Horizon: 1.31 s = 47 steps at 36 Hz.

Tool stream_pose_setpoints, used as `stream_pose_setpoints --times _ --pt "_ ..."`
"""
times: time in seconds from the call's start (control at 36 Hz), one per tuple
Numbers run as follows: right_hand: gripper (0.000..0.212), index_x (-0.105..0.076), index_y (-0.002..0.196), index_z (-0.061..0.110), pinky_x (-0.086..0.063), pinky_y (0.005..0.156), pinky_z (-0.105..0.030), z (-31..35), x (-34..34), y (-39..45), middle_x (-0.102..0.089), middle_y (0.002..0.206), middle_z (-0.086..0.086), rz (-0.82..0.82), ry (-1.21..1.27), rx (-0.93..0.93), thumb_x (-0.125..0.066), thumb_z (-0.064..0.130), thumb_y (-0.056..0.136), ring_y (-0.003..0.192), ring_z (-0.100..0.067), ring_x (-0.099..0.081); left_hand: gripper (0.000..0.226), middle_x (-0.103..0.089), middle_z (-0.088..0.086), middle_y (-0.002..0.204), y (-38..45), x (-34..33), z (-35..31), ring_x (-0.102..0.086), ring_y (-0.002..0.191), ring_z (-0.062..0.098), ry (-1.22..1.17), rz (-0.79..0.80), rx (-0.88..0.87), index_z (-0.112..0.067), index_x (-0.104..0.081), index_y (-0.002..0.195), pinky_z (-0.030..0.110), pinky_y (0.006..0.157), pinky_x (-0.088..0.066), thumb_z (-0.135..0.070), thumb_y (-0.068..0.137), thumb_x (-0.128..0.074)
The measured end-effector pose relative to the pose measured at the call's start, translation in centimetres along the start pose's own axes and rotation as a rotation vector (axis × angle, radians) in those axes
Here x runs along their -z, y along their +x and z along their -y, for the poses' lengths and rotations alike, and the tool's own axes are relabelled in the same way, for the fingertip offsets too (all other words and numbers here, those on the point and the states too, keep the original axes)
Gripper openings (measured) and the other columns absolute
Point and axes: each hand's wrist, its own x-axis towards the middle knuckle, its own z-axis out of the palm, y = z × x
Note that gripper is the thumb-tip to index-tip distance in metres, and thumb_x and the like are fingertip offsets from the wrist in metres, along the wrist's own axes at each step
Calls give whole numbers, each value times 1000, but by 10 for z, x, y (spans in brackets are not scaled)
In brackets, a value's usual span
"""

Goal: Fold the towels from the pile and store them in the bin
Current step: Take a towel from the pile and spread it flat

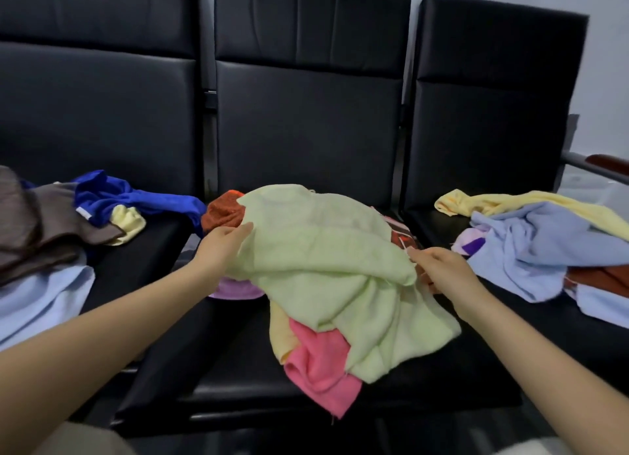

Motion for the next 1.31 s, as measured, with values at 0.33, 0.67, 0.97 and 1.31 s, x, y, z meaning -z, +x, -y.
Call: stream_pose_setpoints --times 0.33,0.67,0.97,1.31 --pt "10 -64 82 26 -38 48 -8 -14 -26 -45 -64 61 15 179 -69 190 -72 28 88 54 8 -56 13 -73 7 101 -43 29 21 -71 89 21 -90 361 39 -14 -66 103 36 75 -58 -9 91 -64" --pt "31 -65 76 9 -43 62 -25 37 -2 -34 -60 69 -1 -60 186 209 -53 24 100 68 -15 -53 31 -75 7 98 -36 38 -31 -68 95 20 -741 211 0 -4 -62 107 30 82 -52 -27 100 -41" --pt "25 -53 89 11 -51 66 -28 46 2 4 -57 87 -4 -60 867 -156 -39 23 105 94 -26 -56 23 -71 5 94 -2 4 -50 -62 86 20 -875 102 135 -10 -55 109 28 62 -50 -29 99 -46" --pt "40 -60 116 12 -52 73 -17 -9 2 -1 -68 108 -3 248 474 -284 -68 38 87 88 -9 -66 30 -74 7 89 -25 -8 -3 -72 67 9 -389 418 148 -12 -62 98 22 57 -56 -35 82 -72"
